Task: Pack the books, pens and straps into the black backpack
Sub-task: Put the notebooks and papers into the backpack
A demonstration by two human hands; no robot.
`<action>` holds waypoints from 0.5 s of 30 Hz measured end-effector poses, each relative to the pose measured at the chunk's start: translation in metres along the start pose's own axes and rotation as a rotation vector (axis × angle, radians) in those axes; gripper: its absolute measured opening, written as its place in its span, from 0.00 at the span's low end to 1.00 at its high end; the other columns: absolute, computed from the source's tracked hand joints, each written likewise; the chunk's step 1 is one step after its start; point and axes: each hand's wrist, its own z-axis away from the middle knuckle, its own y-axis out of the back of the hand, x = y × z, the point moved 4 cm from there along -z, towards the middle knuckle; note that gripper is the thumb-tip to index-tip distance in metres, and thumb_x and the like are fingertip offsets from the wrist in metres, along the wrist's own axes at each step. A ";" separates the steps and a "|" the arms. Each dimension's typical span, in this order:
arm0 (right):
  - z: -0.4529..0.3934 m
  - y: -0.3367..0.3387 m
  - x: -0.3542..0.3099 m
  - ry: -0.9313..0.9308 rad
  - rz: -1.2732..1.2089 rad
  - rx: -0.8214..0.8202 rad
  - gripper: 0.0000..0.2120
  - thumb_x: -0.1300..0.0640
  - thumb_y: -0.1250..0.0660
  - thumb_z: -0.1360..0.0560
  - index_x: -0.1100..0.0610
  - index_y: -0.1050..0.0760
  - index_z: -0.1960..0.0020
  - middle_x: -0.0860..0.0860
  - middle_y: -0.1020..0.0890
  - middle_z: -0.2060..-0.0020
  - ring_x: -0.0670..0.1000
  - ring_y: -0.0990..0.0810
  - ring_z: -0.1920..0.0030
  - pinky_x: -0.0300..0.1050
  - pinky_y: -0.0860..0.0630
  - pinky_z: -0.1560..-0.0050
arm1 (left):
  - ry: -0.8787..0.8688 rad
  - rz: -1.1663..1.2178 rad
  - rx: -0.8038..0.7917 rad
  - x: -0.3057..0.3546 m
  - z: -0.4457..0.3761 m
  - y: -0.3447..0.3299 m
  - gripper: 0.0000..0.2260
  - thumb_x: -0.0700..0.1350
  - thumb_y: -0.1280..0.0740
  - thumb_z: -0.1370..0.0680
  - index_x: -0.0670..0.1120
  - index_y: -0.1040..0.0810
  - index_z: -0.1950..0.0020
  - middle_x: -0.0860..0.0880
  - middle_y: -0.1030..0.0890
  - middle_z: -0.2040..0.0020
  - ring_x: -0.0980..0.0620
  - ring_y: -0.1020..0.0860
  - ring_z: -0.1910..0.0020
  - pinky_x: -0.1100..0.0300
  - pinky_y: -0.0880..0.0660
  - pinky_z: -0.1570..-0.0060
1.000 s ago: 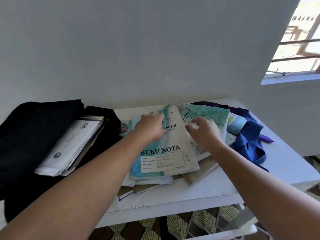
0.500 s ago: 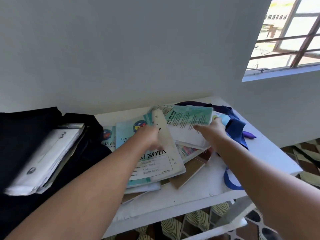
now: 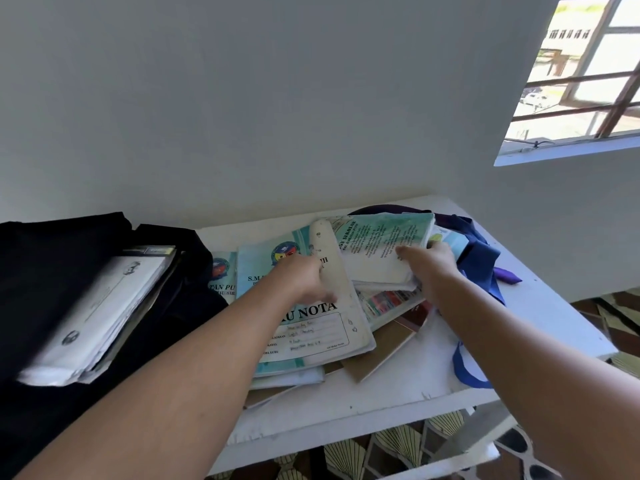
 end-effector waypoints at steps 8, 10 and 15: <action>0.051 -0.026 -0.044 0.324 -0.152 0.074 0.12 0.67 0.40 0.21 0.50 0.31 0.47 0.54 0.17 0.52 0.56 0.16 0.54 0.56 0.14 0.58 | 0.043 0.195 -0.027 -0.014 0.005 0.011 0.23 0.58 0.34 0.20 0.50 0.26 0.28 0.50 0.24 0.31 0.48 0.26 0.35 0.57 0.29 0.44; 0.066 -0.031 -0.060 0.448 -0.087 0.079 0.11 0.67 0.41 0.20 0.52 0.31 0.44 0.50 0.18 0.54 0.52 0.18 0.57 0.52 0.17 0.63 | 0.046 0.303 -0.047 -0.024 0.008 0.014 0.23 0.56 0.35 0.19 0.51 0.29 0.25 0.50 0.27 0.27 0.48 0.27 0.32 0.57 0.28 0.39; 0.097 -0.045 -0.105 0.732 0.024 0.055 0.13 0.68 0.41 0.19 0.51 0.30 0.42 0.45 0.19 0.56 0.50 0.19 0.61 0.54 0.18 0.64 | -0.013 0.399 -0.136 -0.039 0.027 0.006 0.17 0.51 0.37 0.17 0.54 0.24 0.29 0.52 0.26 0.28 0.47 0.30 0.28 0.55 0.33 0.36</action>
